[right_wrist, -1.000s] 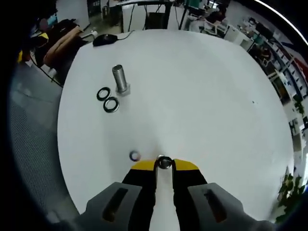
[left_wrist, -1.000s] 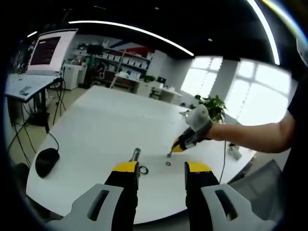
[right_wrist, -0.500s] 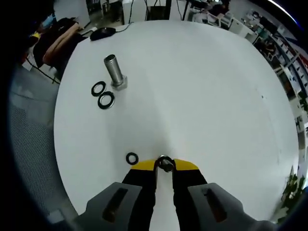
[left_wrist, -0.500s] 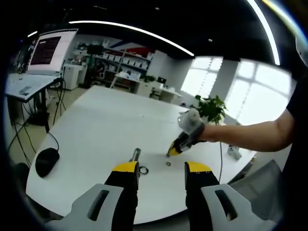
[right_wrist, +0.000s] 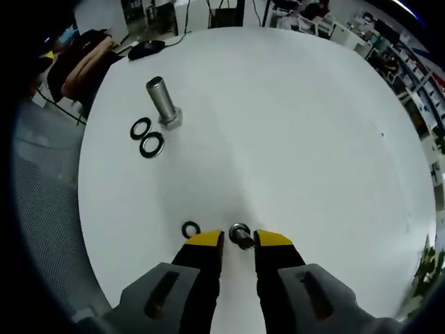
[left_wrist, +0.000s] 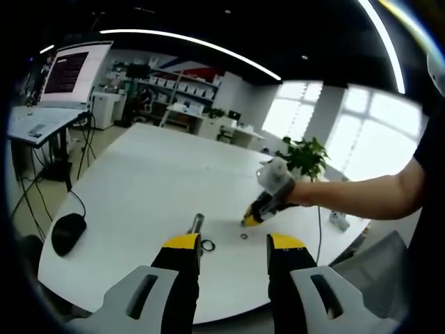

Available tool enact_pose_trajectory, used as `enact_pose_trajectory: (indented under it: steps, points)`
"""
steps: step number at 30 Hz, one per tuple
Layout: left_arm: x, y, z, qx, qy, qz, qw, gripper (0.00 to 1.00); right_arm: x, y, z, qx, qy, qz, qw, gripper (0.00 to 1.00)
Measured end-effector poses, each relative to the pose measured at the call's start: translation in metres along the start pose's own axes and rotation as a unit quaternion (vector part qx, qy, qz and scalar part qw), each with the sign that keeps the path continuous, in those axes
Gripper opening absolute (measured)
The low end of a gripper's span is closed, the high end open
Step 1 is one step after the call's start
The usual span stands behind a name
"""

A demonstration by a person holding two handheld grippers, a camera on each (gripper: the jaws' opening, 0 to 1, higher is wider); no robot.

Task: Place the washer onto the threaded stud by aligning its center hole with the stud, sliding it down to the base, and recovering from edge contact or off-axis alignment until the washer reaches the visible bottom stop.

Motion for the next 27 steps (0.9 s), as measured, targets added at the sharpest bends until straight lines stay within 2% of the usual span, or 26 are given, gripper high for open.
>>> enact_pose_trajectory:
  steps: [9,14,19,22,27]
  points:
    - [0.000,-0.001,0.000,-0.003,-0.001,-0.001,1.0000,0.36,0.006,0.008,0.015,-0.022,0.005,-0.045,0.9987,0.26]
    - [0.000,-0.001,0.000,-0.005,-0.001,-0.001,1.0000,0.35,0.012,0.010,0.023,-0.057,0.012,-0.090,0.9942,0.27]
    - [-0.001,-0.001,0.000,-0.005,0.000,-0.002,1.0000,0.35,0.018,0.013,0.025,-0.070,0.019,-0.099,0.9925,0.27]
    - [-0.001,-0.001,0.000,-0.007,0.000,-0.001,1.0000,0.35,0.023,0.013,0.025,-0.083,0.020,-0.122,0.9889,0.26]
    - [-0.001,-0.001,0.000,-0.007,0.001,-0.002,1.0000,0.35,0.036,0.014,0.021,-0.088,0.020,-0.123,0.9883,0.26]
Point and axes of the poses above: the point that each gripper's makers call its tool centre point, and the gripper's own axes: z roughly backward along the fingers, x roughly to its left, y roughly out of its underside, the point moved 5 cm from there along z, roughly backward along the fingers, and after that the axes turned 12 degrees about y, right-handed, at the moved point
